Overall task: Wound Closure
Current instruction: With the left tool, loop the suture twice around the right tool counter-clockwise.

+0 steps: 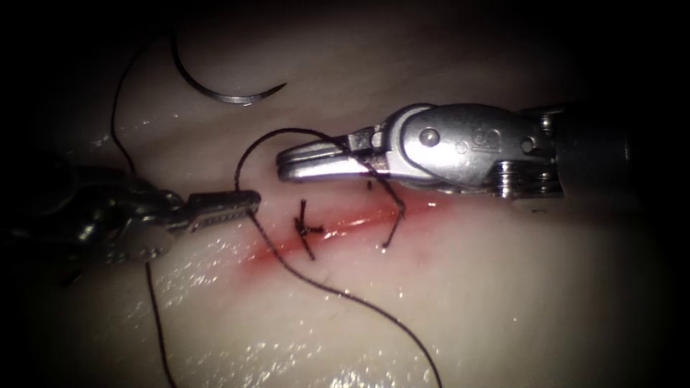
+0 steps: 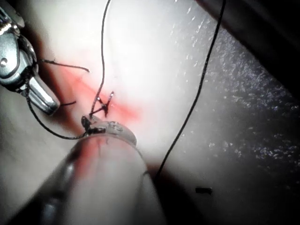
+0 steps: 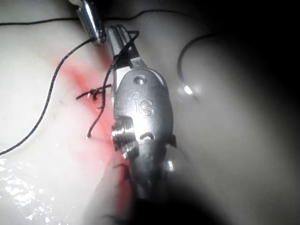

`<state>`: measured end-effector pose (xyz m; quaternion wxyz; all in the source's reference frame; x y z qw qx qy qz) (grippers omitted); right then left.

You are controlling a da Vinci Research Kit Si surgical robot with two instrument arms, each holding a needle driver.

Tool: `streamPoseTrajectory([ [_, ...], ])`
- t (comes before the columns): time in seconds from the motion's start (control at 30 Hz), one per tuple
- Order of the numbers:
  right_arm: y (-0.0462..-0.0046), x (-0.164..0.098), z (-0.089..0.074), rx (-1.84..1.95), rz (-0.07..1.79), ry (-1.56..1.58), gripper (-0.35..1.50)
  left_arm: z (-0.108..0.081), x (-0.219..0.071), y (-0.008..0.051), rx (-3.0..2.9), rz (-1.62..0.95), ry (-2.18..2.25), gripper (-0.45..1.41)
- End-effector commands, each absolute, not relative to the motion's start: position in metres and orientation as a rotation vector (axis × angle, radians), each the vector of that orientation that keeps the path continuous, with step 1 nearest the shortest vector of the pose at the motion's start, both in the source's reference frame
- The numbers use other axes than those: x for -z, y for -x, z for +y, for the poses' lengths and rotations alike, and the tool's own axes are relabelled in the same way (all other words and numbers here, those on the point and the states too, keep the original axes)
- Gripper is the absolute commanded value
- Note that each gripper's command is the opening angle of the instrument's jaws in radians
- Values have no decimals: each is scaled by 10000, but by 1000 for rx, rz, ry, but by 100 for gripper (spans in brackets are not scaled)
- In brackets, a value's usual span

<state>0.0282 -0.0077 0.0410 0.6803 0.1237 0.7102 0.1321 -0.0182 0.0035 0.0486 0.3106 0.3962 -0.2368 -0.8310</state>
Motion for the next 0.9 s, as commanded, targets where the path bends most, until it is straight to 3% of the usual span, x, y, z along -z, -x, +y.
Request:
streamPoseTrajectory([
  [0.03, -292, -413, -79, -308, 1608, -284, -35, 36, -494, 190, 2190, -630, -1052, -45],
  [0.2, -297, -414, -81, -373, 1646, -300, -35, 39, -498, 214, 2185, -635, -1080, -45],
  [0.27, -301, -416, -83, -409, 1626, -289, 0, 36, -499, 231, 2176, -641, -1102, -45],
  [0.3, -302, -416, -83, -425, 1618, -283, 9, 34, -499, 235, 2174, -640, -1102, -45],
  [0.5, -300, -417, -79, -503, 1611, -249, 19, 13, -503, 247, 2155, -627, -1094, -45],
  [0.6, -303, -419, -79, -534, 1591, -215, 34, 3, -502, 248, 2150, -625, -1089, -45],
  [0.63, -307, -420, -81, -539, 1568, -203, 56, 0, -499, 248, 2150, -624, -1090, -45],
  [0.9, -309, -435, -97, -484, 1476, -213, 64, 4, -454, 252, 2134, -633, -1127, -45],
])
